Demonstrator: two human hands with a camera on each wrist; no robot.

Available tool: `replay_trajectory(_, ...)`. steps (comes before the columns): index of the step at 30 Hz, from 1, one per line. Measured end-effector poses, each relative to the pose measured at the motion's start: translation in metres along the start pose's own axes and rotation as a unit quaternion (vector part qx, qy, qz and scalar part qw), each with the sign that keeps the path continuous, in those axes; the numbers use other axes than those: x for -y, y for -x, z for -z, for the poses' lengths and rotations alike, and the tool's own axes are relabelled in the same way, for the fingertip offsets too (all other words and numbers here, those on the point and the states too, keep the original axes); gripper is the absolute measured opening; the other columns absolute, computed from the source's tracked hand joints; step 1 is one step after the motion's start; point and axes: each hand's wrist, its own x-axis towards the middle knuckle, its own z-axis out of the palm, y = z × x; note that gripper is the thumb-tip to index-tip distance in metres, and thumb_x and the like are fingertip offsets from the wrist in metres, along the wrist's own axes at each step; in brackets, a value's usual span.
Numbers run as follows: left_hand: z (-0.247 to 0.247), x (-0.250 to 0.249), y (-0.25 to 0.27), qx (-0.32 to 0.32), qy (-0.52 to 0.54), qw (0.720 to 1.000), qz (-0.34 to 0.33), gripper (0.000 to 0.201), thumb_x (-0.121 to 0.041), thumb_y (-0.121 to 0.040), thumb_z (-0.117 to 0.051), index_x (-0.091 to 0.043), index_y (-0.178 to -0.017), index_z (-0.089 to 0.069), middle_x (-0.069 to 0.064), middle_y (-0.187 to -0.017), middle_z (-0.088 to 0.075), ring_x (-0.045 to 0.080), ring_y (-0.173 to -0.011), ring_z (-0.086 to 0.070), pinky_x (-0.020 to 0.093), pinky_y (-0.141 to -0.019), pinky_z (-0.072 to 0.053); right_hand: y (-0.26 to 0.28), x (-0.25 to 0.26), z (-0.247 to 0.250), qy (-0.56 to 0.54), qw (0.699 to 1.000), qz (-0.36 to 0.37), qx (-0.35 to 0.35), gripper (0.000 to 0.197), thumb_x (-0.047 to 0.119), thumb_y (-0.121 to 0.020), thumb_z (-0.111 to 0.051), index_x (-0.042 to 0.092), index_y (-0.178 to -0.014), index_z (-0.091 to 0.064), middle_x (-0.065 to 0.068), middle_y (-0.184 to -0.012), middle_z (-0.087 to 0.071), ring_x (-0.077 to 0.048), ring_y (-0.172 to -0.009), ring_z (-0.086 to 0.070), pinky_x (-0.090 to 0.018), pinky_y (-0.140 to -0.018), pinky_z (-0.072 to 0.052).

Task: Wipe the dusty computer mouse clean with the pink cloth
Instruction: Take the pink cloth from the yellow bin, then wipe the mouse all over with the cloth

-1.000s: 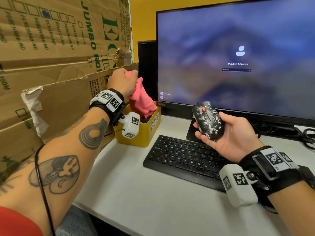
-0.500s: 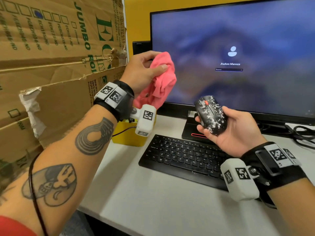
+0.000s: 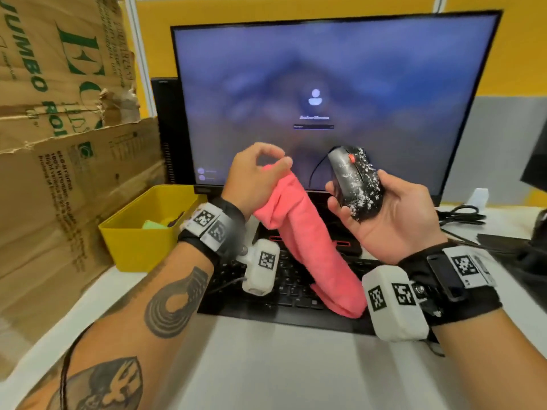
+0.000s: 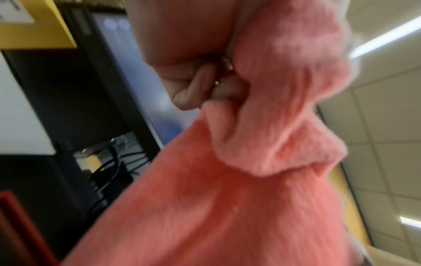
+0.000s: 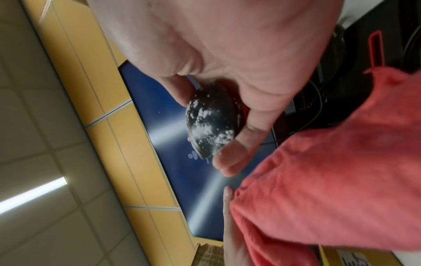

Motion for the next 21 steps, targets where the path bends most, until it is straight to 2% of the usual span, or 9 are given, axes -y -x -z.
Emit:
replay_trajectory(2, -0.013, 0.009, 0.008, 0.028, 0.010, 1.000, 0.001, 0.011, -0.008, -0.091, -0.072, -0.019, -0.095, -0.069, -0.010, -0.087, -0.069, 0.010, -0.068, -0.057, 0.026, -0.071, -0.050, 0.000, -0.001, 0.004, -0.003, 1.000, -0.004, -0.009, 0.055, 0.039, -0.106, -0.032, 0.004, -0.138, -0.060, -0.024, -0.112, -0.068, -0.036, -0.083, -0.070, -0.028, -0.062, -0.058)
replay_trajectory(4, -0.025, 0.015, 0.016, 0.084, 0.009, 0.996, 0.012, 0.017, -0.002, -0.092, -0.065, -0.018, -0.090, -0.070, -0.016, -0.067, -0.066, 0.007, -0.057, -0.053, 0.023, -0.060, -0.045, -0.003, -0.006, 0.005, -0.004, 1.000, -0.006, -0.019, 0.056, 0.039, -0.106, -0.033, 0.002, -0.139, -0.058, -0.024, -0.112, -0.068, -0.036, -0.084, -0.068, -0.030, -0.063, -0.057)
replay_trajectory(8, -0.037, 0.015, 0.027, 0.164, 0.046, 0.983, 0.068, 0.032, 0.005, -0.091, -0.050, -0.013, -0.084, -0.076, -0.005, -0.071, -0.073, 0.014, -0.068, -0.065, 0.030, -0.069, -0.056, -0.009, -0.021, 0.001, 0.012, 0.999, -0.016, -0.035, 0.051, 0.039, -0.106, -0.035, 0.003, -0.125, -0.067, -0.019, -0.113, -0.074, -0.037, -0.081, -0.066, -0.029, -0.061, -0.058)
replay_trajectory(10, -0.040, 0.009, 0.033, 0.174, 0.149, 0.961, 0.156, 0.031, 0.005, -0.095, -0.045, -0.007, -0.086, -0.072, -0.003, -0.066, -0.067, 0.009, -0.063, -0.063, 0.024, -0.062, -0.054, -0.011, -0.026, 0.000, 0.015, 0.999, -0.013, -0.044, 0.052, 0.039, -0.107, -0.034, 0.003, -0.124, -0.067, -0.020, -0.115, -0.074, -0.036, -0.078, -0.066, -0.030, -0.063, -0.057)
replay_trajectory(13, -0.043, 0.002, 0.042, 0.141, 0.297, 0.904, 0.272, 0.020, -0.015, -0.099, -0.056, -0.005, -0.087, -0.068, 0.003, -0.071, -0.059, 0.014, -0.059, -0.059, 0.028, -0.058, -0.052, -0.012, -0.030, 0.000, 0.009, 0.998, -0.002, -0.057, 0.053, 0.040, -0.108, -0.033, 0.002, -0.122, -0.068, -0.021, -0.116, -0.074, -0.035, -0.079, -0.064, -0.034, -0.068, -0.053)
replay_trajectory(15, -0.045, 0.003, 0.047, 0.143, 0.360, 0.872, 0.300, 0.036, -0.034, -0.101, -0.054, -0.002, -0.105, -0.071, 0.007, -0.081, -0.061, 0.014, -0.057, -0.057, 0.027, -0.057, -0.054, -0.012, -0.033, -0.002, 0.000, 0.998, -0.001, -0.060, 0.054, 0.039, -0.108, -0.033, 0.000, -0.121, -0.068, -0.022, -0.115, -0.073, -0.035, -0.080, -0.063, -0.035, -0.072, -0.051)
replay_trajectory(17, -0.050, 0.003, 0.052, 0.134, 0.399, 0.849, 0.319, 0.057, -0.048, -0.108, -0.039, -0.004, -0.127, -0.070, 0.003, -0.073, -0.067, 0.008, -0.051, -0.056, 0.023, -0.056, -0.054, -0.012, -0.038, -0.004, -0.004, 0.998, -0.008, -0.055, 0.055, 0.040, -0.108, -0.032, -0.001, -0.123, -0.067, -0.024, -0.115, -0.072, -0.035, -0.079, -0.063, -0.035, -0.070, -0.051)
replay_trajectory(18, -0.053, 0.002, 0.054, 0.125, 0.417, 0.840, 0.325, 0.064, -0.053, -0.109, -0.034, -0.004, -0.129, -0.070, 0.004, -0.070, -0.067, 0.008, -0.051, -0.058, 0.024, -0.058, -0.055, -0.012, -0.041, -0.006, -0.002, 0.999, -0.014, -0.050, 0.057, 0.040, -0.108, -0.032, -0.002, -0.126, -0.065, -0.024, -0.116, -0.070, -0.035, -0.079, -0.062, -0.033, -0.067, -0.053)
replay_trajectory(21, -0.055, -0.004, 0.057, 0.127, 0.448, 0.822, 0.328, 0.073, -0.063, -0.107, -0.026, -0.010, -0.119, -0.076, 0.008, -0.100, -0.076, 0.016, -0.081, -0.073, 0.033, -0.081, -0.061, -0.013, -0.049, -0.012, 0.003, 0.999, -0.025, -0.033, 0.056, 0.038, -0.108, -0.033, -0.002, -0.134, -0.060, -0.024, -0.119, -0.068, -0.036, -0.078, -0.062, -0.032, -0.060, -0.055)
